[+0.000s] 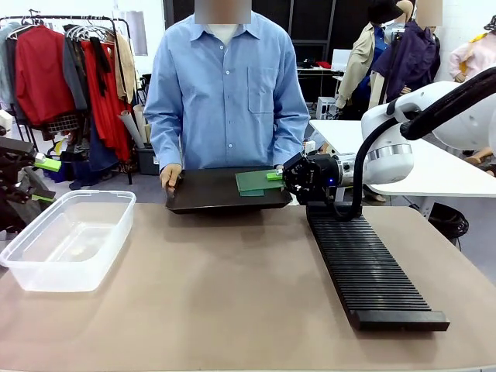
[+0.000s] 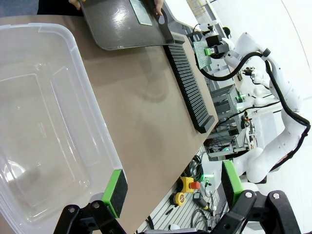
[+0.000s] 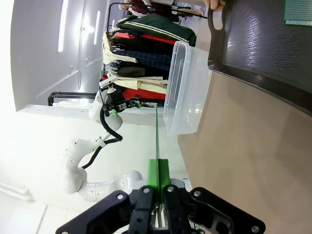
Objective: Sort PCBs into racks and boxes based on the side picked up.
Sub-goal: If the short side of the Blank PCB is picked up, insert it into the PCB Rack ; if the long side is picked up, place it in the Organizing box.
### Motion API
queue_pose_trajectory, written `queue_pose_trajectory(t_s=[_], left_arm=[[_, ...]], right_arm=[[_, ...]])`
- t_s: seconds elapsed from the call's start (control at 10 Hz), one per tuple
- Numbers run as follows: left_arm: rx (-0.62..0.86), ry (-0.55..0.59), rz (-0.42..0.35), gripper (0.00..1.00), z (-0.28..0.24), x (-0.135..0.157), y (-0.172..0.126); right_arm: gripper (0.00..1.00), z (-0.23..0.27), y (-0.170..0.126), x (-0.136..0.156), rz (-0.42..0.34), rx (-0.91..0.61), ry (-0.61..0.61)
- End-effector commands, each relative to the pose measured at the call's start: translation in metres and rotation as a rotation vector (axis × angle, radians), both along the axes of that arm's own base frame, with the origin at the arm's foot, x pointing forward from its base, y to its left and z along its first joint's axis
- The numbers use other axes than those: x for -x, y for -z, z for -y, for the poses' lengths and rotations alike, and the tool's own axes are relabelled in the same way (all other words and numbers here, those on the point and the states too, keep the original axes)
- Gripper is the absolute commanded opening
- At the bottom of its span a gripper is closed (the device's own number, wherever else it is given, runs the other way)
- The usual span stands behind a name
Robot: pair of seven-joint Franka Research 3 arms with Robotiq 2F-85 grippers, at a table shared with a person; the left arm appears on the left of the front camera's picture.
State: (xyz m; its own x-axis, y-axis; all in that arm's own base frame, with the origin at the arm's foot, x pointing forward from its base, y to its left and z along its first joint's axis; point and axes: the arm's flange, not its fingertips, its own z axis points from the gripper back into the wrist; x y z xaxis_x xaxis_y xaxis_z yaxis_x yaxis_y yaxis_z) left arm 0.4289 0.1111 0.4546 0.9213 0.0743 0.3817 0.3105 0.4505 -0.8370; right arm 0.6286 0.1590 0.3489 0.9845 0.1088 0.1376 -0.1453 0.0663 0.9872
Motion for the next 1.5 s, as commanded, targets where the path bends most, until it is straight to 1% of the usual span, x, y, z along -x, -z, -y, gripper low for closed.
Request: queue_pose_trajectory(t_s=[0.0,0.6,0.7,1.0,1.1,1.2,1.4], left_arm=[[-0.001,-0.008,-0.009,1.00,0.000,0.000,-0.003],[-0.001,-0.008,-0.009,1.00,0.000,0.000,-0.003],[-0.001,-0.008,-0.009,1.00,0.000,0.000,-0.003],[-0.001,-0.008,-0.009,1.00,0.000,0.000,-0.003],[-0.001,-0.008,-0.009,1.00,0.000,0.000,-0.003],[-0.001,-0.008,-0.009,1.00,0.000,0.000,-0.003],[-0.001,-0.008,-0.009,1.00,0.000,0.000,-0.003]], right_arm=[[0.00,-0.001,-0.001,0.000,0.001,-0.004,0.003],[0.00,0.000,0.000,0.000,0.000,0.000,0.000],[0.00,0.005,-0.007,0.005,0.055,-0.028,-0.069],[0.00,0.036,-0.032,0.021,0.196,-0.057,-0.130],[0.00,0.049,-0.038,0.026,0.242,-0.047,-0.137],[0.00,0.065,-0.041,0.027,0.312,-0.030,-0.134],[0.00,0.104,-0.042,0.030,0.422,-0.050,-0.086]])
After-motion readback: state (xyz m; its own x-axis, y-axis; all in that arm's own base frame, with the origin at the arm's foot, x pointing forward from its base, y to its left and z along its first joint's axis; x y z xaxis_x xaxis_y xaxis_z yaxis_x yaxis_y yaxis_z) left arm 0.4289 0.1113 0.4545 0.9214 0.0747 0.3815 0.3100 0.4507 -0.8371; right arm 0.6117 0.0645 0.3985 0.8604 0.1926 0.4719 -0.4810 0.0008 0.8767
